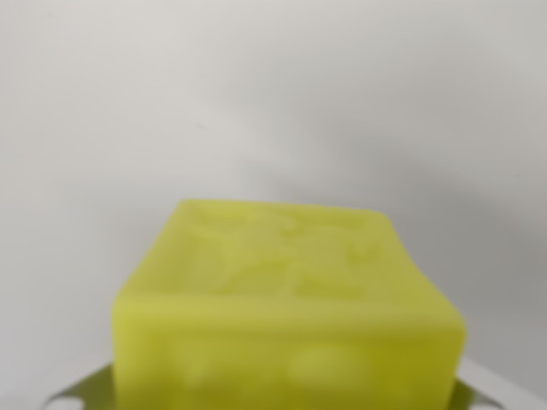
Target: Pick yellow cube
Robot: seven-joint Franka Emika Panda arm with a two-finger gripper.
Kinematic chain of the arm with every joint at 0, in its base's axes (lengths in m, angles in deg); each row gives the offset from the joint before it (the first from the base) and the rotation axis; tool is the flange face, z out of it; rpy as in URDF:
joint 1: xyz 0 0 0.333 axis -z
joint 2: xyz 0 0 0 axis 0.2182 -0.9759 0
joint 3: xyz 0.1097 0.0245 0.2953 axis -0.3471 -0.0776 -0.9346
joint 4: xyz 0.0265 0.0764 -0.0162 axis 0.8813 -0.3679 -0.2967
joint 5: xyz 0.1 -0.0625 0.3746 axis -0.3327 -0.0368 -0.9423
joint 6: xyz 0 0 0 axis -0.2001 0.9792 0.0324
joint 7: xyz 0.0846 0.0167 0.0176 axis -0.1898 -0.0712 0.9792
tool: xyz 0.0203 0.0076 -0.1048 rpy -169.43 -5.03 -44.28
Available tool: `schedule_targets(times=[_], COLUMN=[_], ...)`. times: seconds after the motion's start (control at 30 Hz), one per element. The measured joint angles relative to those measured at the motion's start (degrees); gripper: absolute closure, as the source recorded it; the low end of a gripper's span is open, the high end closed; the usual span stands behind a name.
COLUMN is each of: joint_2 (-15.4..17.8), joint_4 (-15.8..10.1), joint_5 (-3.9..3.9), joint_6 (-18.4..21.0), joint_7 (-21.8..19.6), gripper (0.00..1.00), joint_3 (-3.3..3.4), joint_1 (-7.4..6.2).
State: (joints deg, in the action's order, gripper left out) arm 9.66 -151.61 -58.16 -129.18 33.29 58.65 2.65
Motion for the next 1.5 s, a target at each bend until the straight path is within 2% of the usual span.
schedule_targets(times=[0.63, 1.5], joint_2=[8.1, 17.6], joint_4=[-0.4, 1.0], joint_5=[0.96, 1.57], joint_6=[7.7, 18.6], joint_7=[-0.7, -1.1], gripper=[1.0, 1.0], joint_3=[-0.02, -0.03], joint_1=[0.2, 0.27])
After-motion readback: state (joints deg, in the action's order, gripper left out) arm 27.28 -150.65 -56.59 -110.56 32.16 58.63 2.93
